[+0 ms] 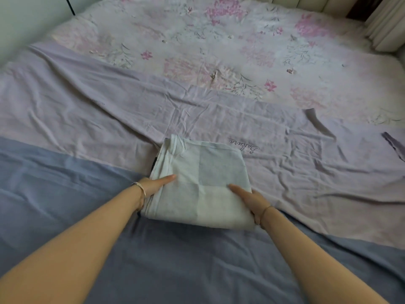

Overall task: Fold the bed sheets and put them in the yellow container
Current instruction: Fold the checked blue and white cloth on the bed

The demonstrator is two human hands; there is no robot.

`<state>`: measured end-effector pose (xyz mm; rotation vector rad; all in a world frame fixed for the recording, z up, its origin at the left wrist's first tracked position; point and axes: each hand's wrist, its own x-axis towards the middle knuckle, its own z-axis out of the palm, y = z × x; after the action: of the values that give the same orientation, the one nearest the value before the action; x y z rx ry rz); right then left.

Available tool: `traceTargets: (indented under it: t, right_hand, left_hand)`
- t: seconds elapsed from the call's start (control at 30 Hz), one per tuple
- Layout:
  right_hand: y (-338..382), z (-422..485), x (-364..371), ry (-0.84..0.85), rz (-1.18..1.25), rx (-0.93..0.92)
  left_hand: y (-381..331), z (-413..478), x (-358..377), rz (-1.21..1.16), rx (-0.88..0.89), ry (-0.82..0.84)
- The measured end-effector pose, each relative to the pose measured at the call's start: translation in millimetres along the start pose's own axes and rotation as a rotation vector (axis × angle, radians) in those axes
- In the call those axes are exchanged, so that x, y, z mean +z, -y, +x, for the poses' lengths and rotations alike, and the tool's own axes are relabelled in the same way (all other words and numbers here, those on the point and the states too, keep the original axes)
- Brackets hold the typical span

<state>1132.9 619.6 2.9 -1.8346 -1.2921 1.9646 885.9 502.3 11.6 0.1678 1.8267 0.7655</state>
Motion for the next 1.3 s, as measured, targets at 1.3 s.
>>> traceTargets:
  t: [1.3]
  right_hand:
    - [348.1, -412.1, 411.7, 0.321, 0.007, -0.724]
  left_hand:
    - [-111.3, -386.4, -543.3, -0.390, 0.727, -0.345]
